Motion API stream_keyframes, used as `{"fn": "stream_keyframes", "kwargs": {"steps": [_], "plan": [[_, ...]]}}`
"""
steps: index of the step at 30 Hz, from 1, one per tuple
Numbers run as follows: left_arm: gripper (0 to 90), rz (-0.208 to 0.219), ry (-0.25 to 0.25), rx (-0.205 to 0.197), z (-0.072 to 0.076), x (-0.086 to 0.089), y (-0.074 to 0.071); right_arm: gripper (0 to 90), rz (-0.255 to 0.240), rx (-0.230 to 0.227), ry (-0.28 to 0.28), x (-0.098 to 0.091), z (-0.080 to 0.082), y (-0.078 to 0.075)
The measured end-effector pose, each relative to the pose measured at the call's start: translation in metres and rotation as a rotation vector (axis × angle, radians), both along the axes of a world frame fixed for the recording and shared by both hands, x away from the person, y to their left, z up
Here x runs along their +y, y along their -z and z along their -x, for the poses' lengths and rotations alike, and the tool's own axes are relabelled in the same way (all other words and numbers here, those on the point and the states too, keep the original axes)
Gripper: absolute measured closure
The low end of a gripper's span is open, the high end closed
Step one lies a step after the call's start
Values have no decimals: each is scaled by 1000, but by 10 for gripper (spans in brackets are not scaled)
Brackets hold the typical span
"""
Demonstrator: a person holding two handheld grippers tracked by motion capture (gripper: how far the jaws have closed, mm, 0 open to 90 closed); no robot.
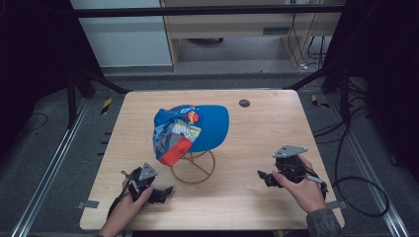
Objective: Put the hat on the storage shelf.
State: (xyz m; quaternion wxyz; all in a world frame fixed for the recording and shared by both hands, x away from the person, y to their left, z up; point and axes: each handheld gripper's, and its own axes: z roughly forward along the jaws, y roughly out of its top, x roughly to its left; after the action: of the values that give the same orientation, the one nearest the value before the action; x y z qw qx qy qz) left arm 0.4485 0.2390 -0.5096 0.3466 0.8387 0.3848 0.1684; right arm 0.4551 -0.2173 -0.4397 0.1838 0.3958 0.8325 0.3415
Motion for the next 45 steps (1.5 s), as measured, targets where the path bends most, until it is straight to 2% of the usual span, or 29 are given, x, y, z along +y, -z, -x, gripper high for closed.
{"fn": "stream_keyframes", "kwargs": {"steps": [13,28,37,45], "plan": [[0,0,0,0,0,0,0,134,-22,31,6,-2,5,23],[0,0,0,0,0,0,0,132,-37,59,-6,4,8,42],[0,0,1,0,0,0,0,117,-69,72,33,9,3,57],[0,0,2,0,0,0,0,108,-86,68,76,10,-1,63]]}}
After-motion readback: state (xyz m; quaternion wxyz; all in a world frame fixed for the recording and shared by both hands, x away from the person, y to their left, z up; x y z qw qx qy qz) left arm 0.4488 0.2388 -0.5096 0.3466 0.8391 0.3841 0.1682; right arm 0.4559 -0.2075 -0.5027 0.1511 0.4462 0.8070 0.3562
